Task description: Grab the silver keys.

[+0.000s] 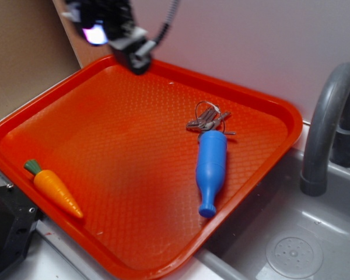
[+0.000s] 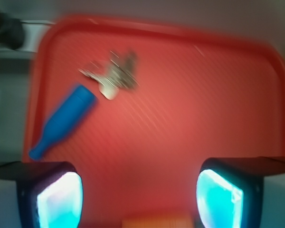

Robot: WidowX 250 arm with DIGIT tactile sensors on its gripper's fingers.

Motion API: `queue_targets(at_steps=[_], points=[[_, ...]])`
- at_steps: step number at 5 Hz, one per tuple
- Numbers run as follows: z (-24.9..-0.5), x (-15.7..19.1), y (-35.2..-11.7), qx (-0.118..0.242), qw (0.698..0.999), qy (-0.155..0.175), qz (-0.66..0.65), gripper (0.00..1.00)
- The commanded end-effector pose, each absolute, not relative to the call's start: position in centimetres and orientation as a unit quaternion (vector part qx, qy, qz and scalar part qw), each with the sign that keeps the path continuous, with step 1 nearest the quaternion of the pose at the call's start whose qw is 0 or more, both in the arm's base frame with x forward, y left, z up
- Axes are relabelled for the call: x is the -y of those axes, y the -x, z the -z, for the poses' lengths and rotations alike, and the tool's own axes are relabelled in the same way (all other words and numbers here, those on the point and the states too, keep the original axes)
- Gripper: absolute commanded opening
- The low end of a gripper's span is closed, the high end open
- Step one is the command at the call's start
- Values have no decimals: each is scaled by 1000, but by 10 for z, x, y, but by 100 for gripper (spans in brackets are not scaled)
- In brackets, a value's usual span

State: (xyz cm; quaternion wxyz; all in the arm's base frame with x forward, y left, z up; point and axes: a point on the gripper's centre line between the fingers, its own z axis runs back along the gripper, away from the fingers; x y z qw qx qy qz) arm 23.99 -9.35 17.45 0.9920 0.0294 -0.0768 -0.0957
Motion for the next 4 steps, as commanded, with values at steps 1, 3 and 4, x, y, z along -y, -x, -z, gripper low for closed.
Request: queue_targets(at_steps=[1, 3, 4], points=[[-149, 107, -331, 143, 931, 0, 335, 100], [-114, 104, -315, 131, 820, 25, 557, 100], [-115, 89, -300, 121, 746, 62, 652, 100]])
